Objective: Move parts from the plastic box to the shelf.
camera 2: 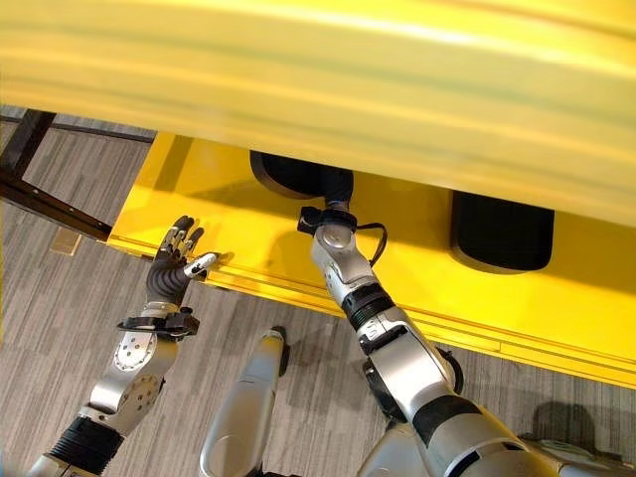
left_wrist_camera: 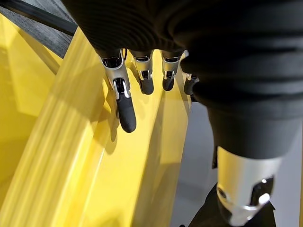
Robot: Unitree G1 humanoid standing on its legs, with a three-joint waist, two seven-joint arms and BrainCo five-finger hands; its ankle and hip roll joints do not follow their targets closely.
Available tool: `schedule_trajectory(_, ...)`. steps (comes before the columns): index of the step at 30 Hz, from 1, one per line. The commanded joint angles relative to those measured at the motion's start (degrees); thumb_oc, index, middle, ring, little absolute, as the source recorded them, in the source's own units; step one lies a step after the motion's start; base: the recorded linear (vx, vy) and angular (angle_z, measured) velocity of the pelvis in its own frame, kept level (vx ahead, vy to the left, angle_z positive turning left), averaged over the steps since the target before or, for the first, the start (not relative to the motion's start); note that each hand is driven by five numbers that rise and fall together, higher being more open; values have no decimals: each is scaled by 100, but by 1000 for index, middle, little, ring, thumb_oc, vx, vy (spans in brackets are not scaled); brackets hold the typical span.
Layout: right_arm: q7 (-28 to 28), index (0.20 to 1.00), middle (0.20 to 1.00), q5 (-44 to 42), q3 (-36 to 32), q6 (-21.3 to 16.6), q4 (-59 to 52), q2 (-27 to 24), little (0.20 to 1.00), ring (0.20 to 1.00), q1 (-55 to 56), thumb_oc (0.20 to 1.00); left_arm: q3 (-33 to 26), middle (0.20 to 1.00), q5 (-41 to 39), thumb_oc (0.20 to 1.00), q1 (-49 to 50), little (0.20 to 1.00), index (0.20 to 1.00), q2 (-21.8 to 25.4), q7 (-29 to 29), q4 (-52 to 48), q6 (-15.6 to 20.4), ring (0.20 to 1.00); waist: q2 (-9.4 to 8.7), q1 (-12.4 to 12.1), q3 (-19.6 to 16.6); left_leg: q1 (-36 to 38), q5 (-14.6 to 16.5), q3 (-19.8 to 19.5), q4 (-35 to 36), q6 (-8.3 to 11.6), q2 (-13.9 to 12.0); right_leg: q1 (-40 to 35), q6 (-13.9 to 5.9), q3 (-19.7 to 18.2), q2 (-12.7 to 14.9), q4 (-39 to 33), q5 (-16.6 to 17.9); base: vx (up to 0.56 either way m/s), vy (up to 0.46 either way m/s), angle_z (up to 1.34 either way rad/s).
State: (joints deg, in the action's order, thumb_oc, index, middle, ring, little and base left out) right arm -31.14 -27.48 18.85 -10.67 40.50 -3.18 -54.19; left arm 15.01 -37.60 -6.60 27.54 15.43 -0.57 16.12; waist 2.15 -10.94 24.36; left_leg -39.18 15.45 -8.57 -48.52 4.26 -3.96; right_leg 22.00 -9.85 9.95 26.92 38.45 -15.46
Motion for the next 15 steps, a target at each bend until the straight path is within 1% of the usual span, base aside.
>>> schedule_trajectory(1,0,200,200,257,-177,-191,-279,-70,200,200,-22,200,127,1000,40,1000,-117,1000,1000,-30,60,-246,46,1000,-2,31,-10,-17,322,76,-397,-187,-65,935,382,-391,-230,1163,-33,-71,-2,-12)
schedule_trajectory(3,-6,200,200,400,-174,-150,-400,-193,200,200,74,200,103,1000,25,1000,-129,1000,1000,-73,86,-243,65,1000,-23,85,-71,-189,419,54,-694,-151,-98,1153,438,-464,-274,1477,-197,-85,-1,-7)
schedule_trajectory(5,-8,200,200,410,-185,-147,-419,-223,200,200,76,200,110,1000,8,1000,-123,1000,1000,-79,74,-239,64,1000,-26,91,-87,-242,449,52,-790,-138,-100,1212,449,-491,-290,1577,-233,-41,11,-5)
schedule_trajectory(6,11,200,200,485,-167,-117,-494,-301,200,200,63,200,144,1000,-38,1000,-135,1000,1000,-83,51,-231,73,1000,-54,124,-125,-318,576,42,-1030,-116,-142,1340,471,-550,-333,1811,-360,-34,13,-10)
schedule_trajectory(8,11,200,200,485,-167,-117,-495,-301,200,200,64,200,146,1000,-38,1000,-136,1000,1000,-84,50,-228,75,1000,-53,121,-128,-323,580,43,-1036,-116,-144,1346,471,-553,-335,1816,-362,-23,9,-11)
schedule_trajectory(11,8,200,200,600,-130,-80,-489,-390,200,200,12,200,142,1000,-84,1000,-110,1000,1000,-88,36,-203,55,1000,-82,172,-204,-396,725,33,-1271,-86,-215,1480,480,-610,-381,2058,-502,-24,2,-10)
schedule_trajectory(15,-30,200,200,567,-147,-94,-434,-402,200,200,-7,200,141,1000,-97,1000,-116,1000,1000,-90,47,-205,42,1000,-86,212,-250,-520,779,13,-1421,-84,-243,1625,505,-665,-407,2220,-574,-22,1,-4)
